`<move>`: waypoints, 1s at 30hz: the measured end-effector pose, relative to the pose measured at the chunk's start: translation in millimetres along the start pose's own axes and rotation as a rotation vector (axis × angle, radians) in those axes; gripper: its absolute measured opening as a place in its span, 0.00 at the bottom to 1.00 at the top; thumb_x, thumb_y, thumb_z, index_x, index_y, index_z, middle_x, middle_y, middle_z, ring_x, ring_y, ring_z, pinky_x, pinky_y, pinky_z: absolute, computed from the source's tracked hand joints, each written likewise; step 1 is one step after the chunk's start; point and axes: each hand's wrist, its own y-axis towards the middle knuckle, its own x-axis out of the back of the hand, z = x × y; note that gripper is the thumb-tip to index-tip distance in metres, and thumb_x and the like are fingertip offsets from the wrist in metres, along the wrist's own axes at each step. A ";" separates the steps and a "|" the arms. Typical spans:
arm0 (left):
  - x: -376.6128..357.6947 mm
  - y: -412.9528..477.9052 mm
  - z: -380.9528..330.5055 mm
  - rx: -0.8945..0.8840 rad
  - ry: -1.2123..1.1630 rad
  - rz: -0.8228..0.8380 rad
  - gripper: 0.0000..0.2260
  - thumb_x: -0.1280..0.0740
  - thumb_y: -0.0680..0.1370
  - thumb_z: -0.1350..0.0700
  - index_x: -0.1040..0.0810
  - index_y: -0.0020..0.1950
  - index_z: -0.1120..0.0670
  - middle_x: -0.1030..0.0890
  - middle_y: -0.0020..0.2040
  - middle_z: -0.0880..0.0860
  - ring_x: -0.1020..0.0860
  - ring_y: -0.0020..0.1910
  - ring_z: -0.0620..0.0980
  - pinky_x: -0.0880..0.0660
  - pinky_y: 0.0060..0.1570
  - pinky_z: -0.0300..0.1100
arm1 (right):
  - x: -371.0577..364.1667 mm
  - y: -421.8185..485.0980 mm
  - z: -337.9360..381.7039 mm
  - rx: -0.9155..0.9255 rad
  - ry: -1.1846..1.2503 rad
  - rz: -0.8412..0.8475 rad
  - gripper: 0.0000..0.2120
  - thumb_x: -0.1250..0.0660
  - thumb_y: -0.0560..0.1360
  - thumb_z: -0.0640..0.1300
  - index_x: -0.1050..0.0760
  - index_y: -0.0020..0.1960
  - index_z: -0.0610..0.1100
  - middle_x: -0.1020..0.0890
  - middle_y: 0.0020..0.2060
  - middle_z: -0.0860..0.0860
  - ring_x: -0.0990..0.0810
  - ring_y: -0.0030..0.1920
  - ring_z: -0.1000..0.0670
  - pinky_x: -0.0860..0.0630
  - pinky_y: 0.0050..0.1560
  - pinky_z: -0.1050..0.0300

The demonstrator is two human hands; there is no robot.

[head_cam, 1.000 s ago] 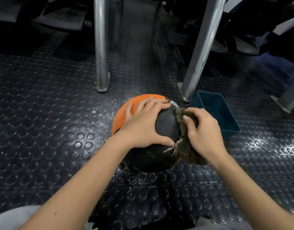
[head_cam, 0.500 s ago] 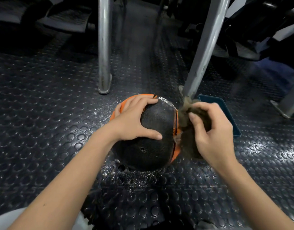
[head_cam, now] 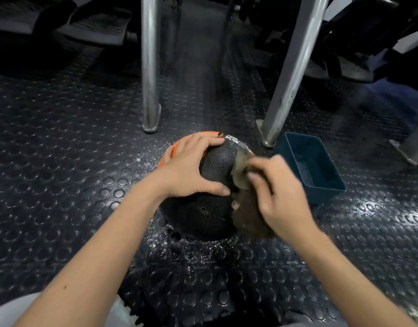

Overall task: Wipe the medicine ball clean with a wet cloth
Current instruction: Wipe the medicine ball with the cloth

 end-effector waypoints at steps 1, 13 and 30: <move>-0.4 -0.6 -1.4 0.004 -0.002 0.011 0.46 0.31 0.52 0.31 0.41 0.69 0.36 0.44 0.66 0.30 0.50 0.65 0.31 0.56 0.71 0.48 | -2.5 -4.2 -11.7 -0.062 -0.053 0.061 0.08 0.41 0.79 0.44 0.28 0.56 0.49 0.25 0.47 0.50 0.26 0.48 0.52 0.31 0.48 0.60; 2.1 -1.6 -2.5 0.014 -0.010 0.043 0.45 0.25 0.56 0.35 0.40 0.70 0.37 0.44 0.67 0.31 0.50 0.71 0.35 0.57 0.72 0.51 | -5.2 -4.6 -23.5 -0.054 -0.055 0.000 0.08 0.38 0.78 0.43 0.24 0.54 0.43 0.22 0.47 0.50 0.23 0.48 0.51 0.26 0.52 0.57; -5.7 0.8 -1.1 -0.008 0.029 -0.091 0.44 0.37 0.55 0.27 0.40 0.70 0.37 0.45 0.64 0.28 0.51 0.63 0.29 0.57 0.71 0.49 | 17.4 24.5 -25.9 -0.240 0.128 -0.248 0.06 0.35 0.77 0.41 0.24 0.53 0.49 0.22 0.45 0.61 0.23 0.48 0.62 0.29 0.53 0.65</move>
